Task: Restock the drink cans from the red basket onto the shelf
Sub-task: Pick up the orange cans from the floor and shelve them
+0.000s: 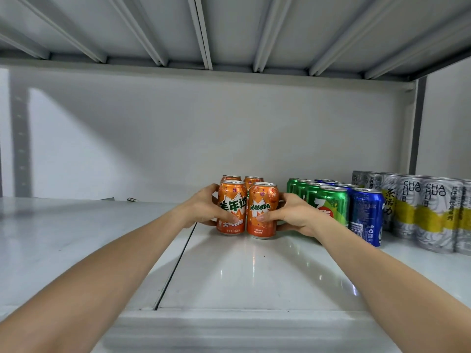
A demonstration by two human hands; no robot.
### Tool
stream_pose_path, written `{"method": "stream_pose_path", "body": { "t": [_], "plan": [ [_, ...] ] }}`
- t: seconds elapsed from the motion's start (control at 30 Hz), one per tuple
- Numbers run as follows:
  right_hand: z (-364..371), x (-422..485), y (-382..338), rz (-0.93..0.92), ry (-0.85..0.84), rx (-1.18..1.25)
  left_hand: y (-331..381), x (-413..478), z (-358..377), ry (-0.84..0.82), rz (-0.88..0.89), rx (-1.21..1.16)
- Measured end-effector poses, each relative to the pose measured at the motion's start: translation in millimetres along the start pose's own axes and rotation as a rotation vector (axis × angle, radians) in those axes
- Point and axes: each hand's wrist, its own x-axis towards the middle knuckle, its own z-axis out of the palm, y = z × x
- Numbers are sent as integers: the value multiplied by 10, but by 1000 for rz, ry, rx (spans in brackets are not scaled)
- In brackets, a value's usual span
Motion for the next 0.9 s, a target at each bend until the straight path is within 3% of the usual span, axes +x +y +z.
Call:
{"method": "stream_pose_path", "body": {
  "t": [0.53,0.9],
  "plan": [
    [47,491,21,41,65,-36,-140,548,-97,-11,0,70],
    [108,631,138,24,139,23,-234,666,-41,75,49,134]
  ]
}}
